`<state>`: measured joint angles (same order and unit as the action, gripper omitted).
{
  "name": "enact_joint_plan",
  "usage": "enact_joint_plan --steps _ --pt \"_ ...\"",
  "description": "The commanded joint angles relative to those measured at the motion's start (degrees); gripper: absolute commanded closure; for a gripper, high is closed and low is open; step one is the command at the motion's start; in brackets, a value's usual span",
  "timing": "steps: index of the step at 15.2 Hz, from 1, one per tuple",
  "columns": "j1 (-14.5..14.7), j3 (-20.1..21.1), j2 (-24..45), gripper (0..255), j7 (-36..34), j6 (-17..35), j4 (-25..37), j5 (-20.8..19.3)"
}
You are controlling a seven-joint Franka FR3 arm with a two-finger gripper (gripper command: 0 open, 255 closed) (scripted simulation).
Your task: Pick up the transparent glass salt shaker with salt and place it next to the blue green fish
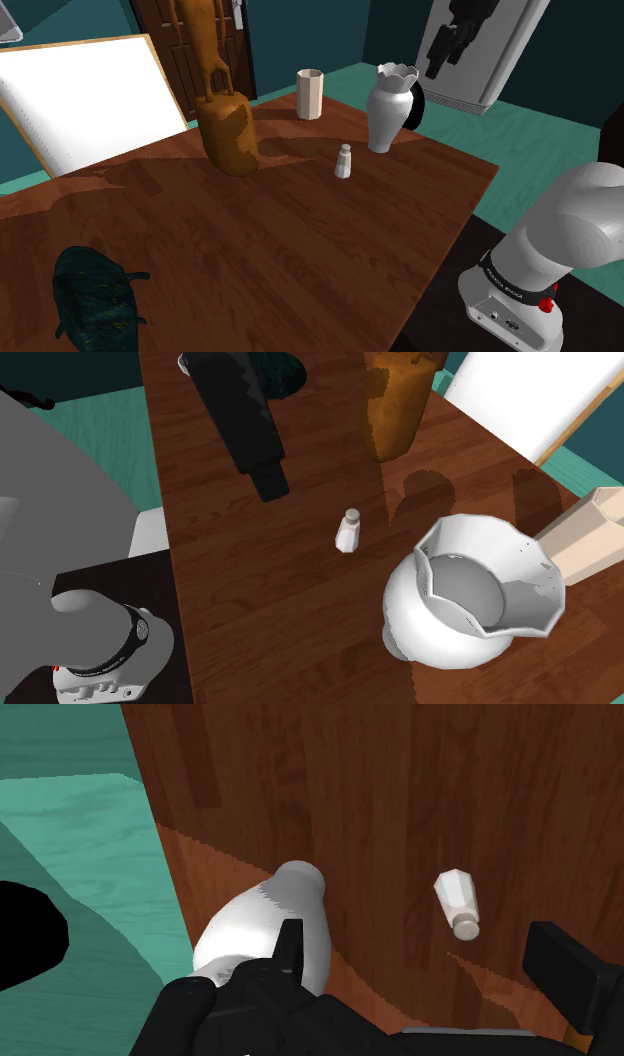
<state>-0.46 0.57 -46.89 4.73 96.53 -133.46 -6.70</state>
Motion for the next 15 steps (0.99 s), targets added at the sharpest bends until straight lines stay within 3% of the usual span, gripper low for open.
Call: enact_joint_plan --steps 1,15 --pt "0.00 0.00 0.00 0 0.00 0.00 0.00 0.00" --pt "1.76 5.74 30.35 0 -5.72 9.40 7.20 0.46"
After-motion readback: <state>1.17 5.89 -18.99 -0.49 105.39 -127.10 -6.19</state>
